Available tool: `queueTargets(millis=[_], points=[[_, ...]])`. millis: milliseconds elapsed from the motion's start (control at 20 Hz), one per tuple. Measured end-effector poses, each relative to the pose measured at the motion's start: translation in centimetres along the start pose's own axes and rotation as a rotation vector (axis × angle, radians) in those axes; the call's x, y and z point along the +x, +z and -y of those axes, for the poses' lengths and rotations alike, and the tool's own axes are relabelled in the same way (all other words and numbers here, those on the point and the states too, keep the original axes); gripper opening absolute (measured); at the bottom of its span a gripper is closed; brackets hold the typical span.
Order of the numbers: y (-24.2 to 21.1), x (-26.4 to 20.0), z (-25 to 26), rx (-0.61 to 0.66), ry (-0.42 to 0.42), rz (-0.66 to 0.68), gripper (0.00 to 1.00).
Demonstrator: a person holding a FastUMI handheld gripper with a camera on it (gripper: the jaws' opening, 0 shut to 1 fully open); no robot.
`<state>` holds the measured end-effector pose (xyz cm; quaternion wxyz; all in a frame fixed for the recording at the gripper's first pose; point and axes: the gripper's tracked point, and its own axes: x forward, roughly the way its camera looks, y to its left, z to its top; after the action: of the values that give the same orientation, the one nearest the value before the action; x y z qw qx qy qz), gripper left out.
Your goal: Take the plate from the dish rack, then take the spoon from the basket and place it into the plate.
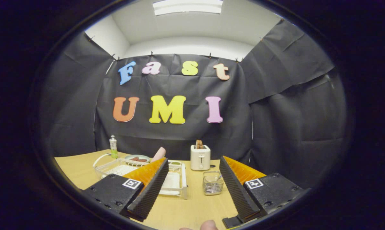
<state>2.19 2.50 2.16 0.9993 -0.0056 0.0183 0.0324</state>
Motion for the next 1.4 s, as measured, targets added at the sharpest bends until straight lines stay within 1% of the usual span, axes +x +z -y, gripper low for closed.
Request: queueTargets(millis=[150,400,450,550,600,800,950,1100,1250,1400], points=[[1.4,1.9,-1.5,-0.001,0.058,-0.031,1.0],[4.2,6.7,-4.3,0.015,0.165,-0.147,1.0],[4.7,7.9,-4.9,0.017,0.184,-0.175,1.0],[4.3,9.9,-6.4,0.017,0.242,-0.264,1.0],[4.1,11.0,-6.8,0.017,0.256,-0.31,1.0],[3.3,14.9,-8.7,-0.002,0.275,-0.455,1.0],[2.2,17.9,-10.5,0.015,0.291,-0.569,1.0],[0.1,20.1,-11.8,0.035,0.306,-0.736,1.0],[-2.1,22.2,-12.0,0.08,0.269,-0.861,1.0],[-4.5,24.1,-12.3,0.091,0.243,-0.935,1.0]])
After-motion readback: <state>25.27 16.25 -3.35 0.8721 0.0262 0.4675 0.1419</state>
